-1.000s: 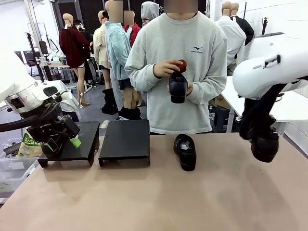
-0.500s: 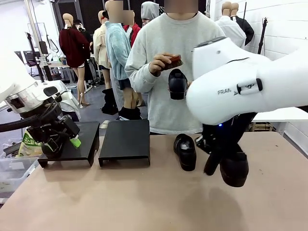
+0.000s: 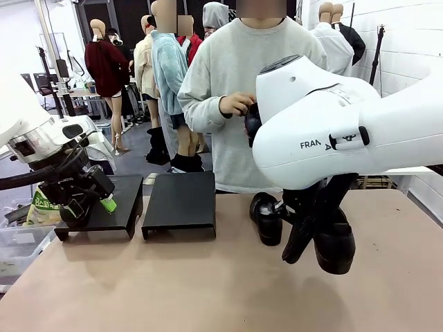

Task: Organize the shoes by placing them on the stand.
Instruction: Pick up one Shoe and place it in the middle of the table.

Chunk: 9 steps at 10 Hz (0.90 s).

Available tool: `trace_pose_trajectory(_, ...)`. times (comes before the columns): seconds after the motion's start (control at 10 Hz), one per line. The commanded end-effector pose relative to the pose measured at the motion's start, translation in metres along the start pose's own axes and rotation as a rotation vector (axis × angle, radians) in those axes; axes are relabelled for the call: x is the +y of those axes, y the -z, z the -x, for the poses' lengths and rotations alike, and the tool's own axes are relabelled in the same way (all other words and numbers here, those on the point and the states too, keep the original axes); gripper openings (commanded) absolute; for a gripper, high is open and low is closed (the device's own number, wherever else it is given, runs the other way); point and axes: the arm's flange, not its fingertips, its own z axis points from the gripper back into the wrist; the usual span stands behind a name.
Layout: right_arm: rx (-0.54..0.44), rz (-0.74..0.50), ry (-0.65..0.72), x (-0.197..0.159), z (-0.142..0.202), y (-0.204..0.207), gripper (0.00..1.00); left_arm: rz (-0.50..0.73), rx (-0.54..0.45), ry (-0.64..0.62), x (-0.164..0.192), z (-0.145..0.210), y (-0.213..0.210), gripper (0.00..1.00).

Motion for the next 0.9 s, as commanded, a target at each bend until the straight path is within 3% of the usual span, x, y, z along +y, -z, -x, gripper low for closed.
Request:
trace_pose_trajectory(0.0,0.008,-0.059,0.072,0.005,0.002,0.003,0.00,-0.013,0.001,0.005,0.002,-0.001,0.000,1.00)
trace_pose_trajectory(0.2,0.000,-0.080,0.124,0.046,0.018,-0.005,0.00,-0.013,0.001,0.005,0.002,-0.001,0.000,1.00)
trace_pose_trajectory(0.5,0.010,-0.074,0.093,0.118,0.061,-0.024,0.00,-0.013,0.001,0.005,0.002,-0.001,0.000,1.00)
trace_pose_trajectory(0.8,-0.012,-0.043,0.052,0.157,0.061,-0.003,0.00,-0.013,0.001,0.005,0.002,-0.001,0.000,1.00)
